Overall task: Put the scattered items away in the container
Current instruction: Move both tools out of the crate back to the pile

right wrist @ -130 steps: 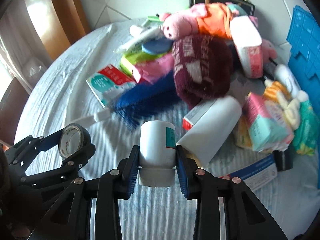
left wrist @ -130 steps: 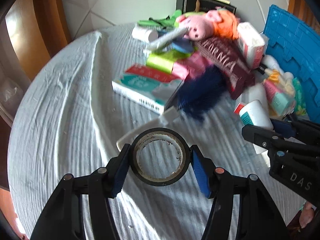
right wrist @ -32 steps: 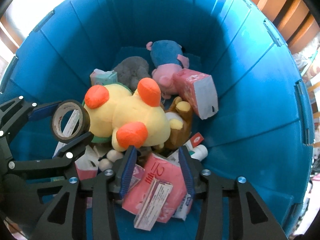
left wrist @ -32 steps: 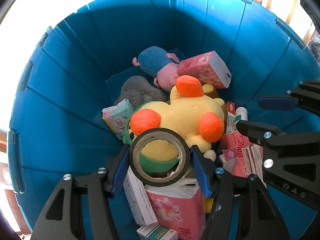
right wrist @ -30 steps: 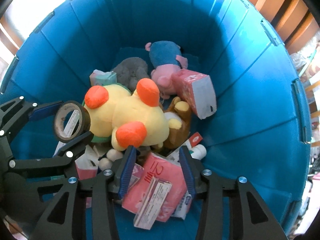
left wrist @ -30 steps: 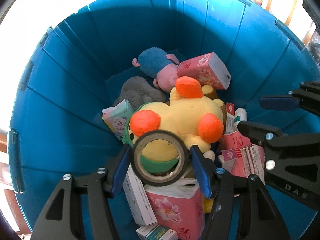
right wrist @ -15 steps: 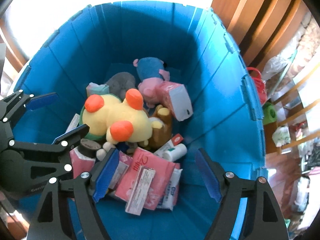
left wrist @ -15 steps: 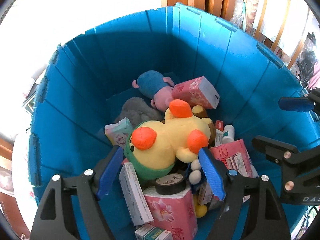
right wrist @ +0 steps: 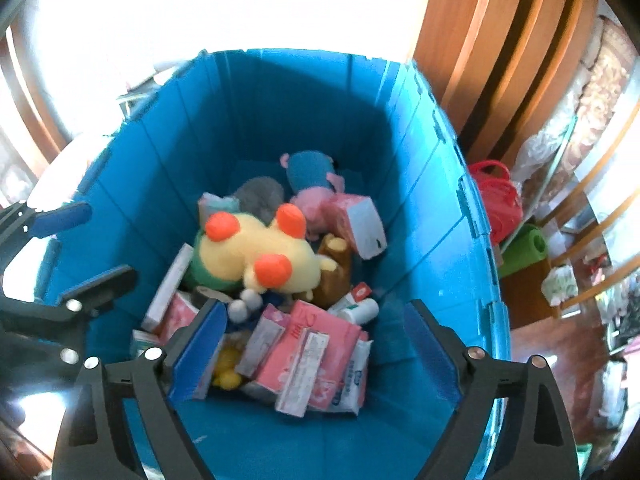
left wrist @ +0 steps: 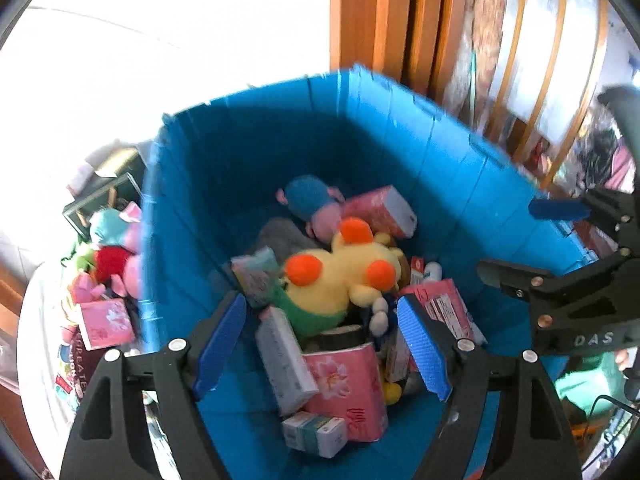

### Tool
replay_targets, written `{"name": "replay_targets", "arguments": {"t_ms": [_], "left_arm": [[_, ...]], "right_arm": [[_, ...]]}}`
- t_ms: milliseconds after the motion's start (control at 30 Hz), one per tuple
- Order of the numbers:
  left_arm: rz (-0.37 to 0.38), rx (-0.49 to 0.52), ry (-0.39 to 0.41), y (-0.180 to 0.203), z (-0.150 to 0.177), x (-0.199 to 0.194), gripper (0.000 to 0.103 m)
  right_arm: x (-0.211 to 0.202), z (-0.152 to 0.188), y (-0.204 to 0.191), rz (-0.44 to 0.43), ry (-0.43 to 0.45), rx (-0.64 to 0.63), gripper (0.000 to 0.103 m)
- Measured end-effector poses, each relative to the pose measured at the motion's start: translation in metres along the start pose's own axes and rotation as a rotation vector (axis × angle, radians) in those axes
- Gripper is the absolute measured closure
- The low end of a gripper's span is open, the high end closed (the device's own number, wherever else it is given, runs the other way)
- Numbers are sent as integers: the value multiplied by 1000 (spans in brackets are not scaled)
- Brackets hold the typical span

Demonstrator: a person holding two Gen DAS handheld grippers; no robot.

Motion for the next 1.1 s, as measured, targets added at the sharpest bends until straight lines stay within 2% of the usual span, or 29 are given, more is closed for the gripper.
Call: {"name": "replay_targets", "arguments": {"t_ms": [133,300,333,567,733,867,933,1033,1100], "left_arm": [[-30,-43,99,-30,14,-33,25],[-77,-101,197,-76,40,-64,25],[-89,-115,210,-86,46,-68,25],[-139,-191,248,-157,92,-87,25],[-205,-312,222,-214,137,-92,25],[-331,-409,204,-258,181,-102,25],[-367,-458,177,-276,202,-106,25],[-474,-480,120,-298,236,-111,25],[-516,-501,93,-312,260,-114,25]], "right_arm": [[-20,3,-26,-23,91,9,12],[-39,11,-76,-98,199,28,10],[-40,13,-88,-118,220,31,0],[-47,22,-172,-189,312,16,0],[-37,23,-226,-279,310,-24,0],[-28,25,-269,-355,337,-117,0],[-24,27,-288,-404,356,-146,0],[-20,33,-310,-434,393,-179,0],[-14,36,-325,-462,390,-193,0]]}}
Point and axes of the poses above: each gripper's, at about its wrist camera, not at the fingertips, and x roughly the way its jaws point, y to its right, z to its underside, the point moved 4 cm from there along x, roughly the way its jaws point, and after that the axes turned 6 degrees about -z, right-handed, at the moved point
